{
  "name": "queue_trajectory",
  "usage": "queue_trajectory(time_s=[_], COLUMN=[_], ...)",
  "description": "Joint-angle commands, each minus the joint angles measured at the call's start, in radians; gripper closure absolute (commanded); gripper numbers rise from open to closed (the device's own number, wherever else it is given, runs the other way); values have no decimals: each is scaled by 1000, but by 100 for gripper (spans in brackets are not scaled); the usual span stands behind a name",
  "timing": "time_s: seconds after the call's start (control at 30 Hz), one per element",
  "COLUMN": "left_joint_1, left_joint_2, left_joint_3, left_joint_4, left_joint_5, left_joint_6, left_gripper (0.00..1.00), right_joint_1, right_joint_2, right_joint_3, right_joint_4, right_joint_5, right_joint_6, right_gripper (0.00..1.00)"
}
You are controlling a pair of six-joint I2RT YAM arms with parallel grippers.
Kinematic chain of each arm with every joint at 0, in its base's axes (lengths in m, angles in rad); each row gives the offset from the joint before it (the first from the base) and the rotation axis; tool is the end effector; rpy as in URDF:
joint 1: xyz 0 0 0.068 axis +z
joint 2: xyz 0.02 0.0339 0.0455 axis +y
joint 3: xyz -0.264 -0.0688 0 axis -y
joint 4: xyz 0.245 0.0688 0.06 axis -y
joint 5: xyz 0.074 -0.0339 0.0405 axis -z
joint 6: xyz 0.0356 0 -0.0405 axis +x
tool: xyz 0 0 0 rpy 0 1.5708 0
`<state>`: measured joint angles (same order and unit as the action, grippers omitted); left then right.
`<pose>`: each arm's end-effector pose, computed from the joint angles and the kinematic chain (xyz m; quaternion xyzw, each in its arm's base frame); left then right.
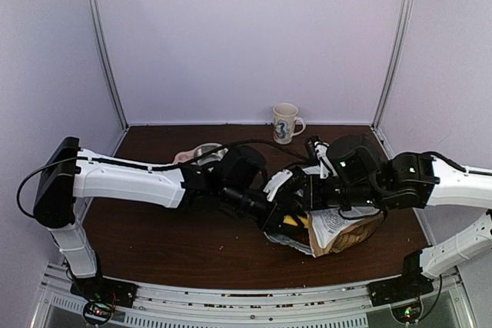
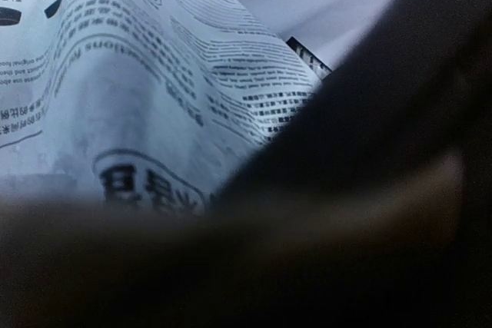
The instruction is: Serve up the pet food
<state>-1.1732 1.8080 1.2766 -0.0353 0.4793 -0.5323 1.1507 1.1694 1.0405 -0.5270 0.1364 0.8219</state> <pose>0.1447 -0.3869 0.2410 0.3766 0.7722 -0.4889 0.1509 0.1081 0.2301 0.3179 -0.1168 0.8880 0.3337 0.2941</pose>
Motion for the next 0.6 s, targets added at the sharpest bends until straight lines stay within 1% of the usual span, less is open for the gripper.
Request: queue_trajectory(time_s=[0.0, 0.07, 0.17, 0.27, 0.43, 0.57], left_joint_1=[-24, -8, 15, 34, 91, 124], left_joint_2=[-61, -96, -144, -188, -258, -314], left_joint_3=[-80, -130, -187, -251, -401, -493], left_joint_4=[185, 244, 274, 305, 423, 482], left_joint_5=[258, 264, 242, 196, 139, 78], left_joint_6=[-37, -93, -166, -261, -471, -577], left_gripper=[100, 100, 100, 100, 100, 100], right_joint_1=[-17, -21, -27, -31, -34, -35], right_joint_2=[-40, -50, -62, -72, -86, -99], right_joint_3=[8, 4, -6, -15, -29, -40], right_joint_4=[178, 168, 167, 172, 170, 166], right_joint_5=[4, 9, 15, 17, 22, 33], right_joint_6=[19, 19, 25, 32, 40, 48], right_gripper=[100, 100, 100, 100, 100, 100])
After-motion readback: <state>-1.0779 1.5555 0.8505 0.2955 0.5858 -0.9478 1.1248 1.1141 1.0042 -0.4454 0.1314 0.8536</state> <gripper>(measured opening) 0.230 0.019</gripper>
